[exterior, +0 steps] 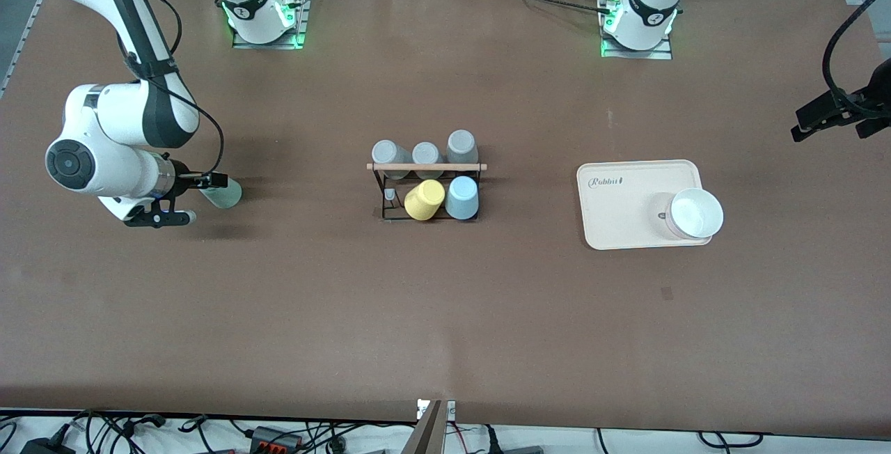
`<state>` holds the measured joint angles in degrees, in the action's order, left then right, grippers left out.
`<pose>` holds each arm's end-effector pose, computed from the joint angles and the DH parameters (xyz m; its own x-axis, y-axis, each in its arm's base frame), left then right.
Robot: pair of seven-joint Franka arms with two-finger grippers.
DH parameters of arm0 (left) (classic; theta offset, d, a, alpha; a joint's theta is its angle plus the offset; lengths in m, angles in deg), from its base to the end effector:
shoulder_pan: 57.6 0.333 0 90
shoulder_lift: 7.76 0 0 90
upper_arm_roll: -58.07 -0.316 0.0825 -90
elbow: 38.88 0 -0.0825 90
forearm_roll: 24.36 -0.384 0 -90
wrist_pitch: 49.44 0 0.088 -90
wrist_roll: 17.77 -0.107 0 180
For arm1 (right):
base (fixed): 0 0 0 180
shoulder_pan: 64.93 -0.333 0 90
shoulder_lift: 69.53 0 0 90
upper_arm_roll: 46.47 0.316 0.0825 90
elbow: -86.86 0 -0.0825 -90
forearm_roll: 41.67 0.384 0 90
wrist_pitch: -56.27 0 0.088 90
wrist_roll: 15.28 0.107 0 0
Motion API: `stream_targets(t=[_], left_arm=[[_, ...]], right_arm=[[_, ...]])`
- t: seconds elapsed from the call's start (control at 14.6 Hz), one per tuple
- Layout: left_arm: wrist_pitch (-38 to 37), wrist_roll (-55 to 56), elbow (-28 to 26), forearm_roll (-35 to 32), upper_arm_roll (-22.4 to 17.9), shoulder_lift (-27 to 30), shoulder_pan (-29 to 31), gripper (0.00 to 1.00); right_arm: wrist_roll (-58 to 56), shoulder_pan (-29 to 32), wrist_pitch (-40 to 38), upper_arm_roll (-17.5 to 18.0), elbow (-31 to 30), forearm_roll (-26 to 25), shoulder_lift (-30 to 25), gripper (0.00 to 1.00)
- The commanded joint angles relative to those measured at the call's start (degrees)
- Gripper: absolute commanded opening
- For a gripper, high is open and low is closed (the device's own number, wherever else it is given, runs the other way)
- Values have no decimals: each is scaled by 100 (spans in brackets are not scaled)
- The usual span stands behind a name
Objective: Hang scattered cups on rack with three cups
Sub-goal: 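Close the right gripper on the pale green cup and lift it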
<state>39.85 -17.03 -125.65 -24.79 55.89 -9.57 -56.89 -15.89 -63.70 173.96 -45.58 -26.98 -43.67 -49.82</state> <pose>0.5629 0.0289 0.6323 0.9979 0.0634 0.0125 0.0635 -0.9979 -0.0085 0.5748 -0.0055 0.2709 0.9616 0.0217 -0.2736 0.0274 -0.9995 0.0171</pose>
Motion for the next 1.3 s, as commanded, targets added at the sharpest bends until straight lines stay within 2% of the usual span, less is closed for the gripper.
stream_targets(t=[0.0, 0.41, 0.89, 1.03, 1.24], left_arm=[[-61, -119, -95, 70, -10, 136, -9, 100], [-605, -127, 125, 70, 16, 294, -9, 100], [-562, -127, 186, 96, -54, 146, -1, 100], [-562, -119, 186, 393, -80, 75, 35, 100], [-536, -136, 195, 404, -80, 57, 158, 100]], right_arm=[[43, 123, 175, -10, -42, 33, 103, 100], [148, 159, 597, -10, -358, 59, 182, 100], [157, 159, 738, -1, -499, 59, 279, 100], [157, 150, 738, -1, -490, 59, 297, 100], [157, 150, 756, -1, -411, 94, 341, 100]])
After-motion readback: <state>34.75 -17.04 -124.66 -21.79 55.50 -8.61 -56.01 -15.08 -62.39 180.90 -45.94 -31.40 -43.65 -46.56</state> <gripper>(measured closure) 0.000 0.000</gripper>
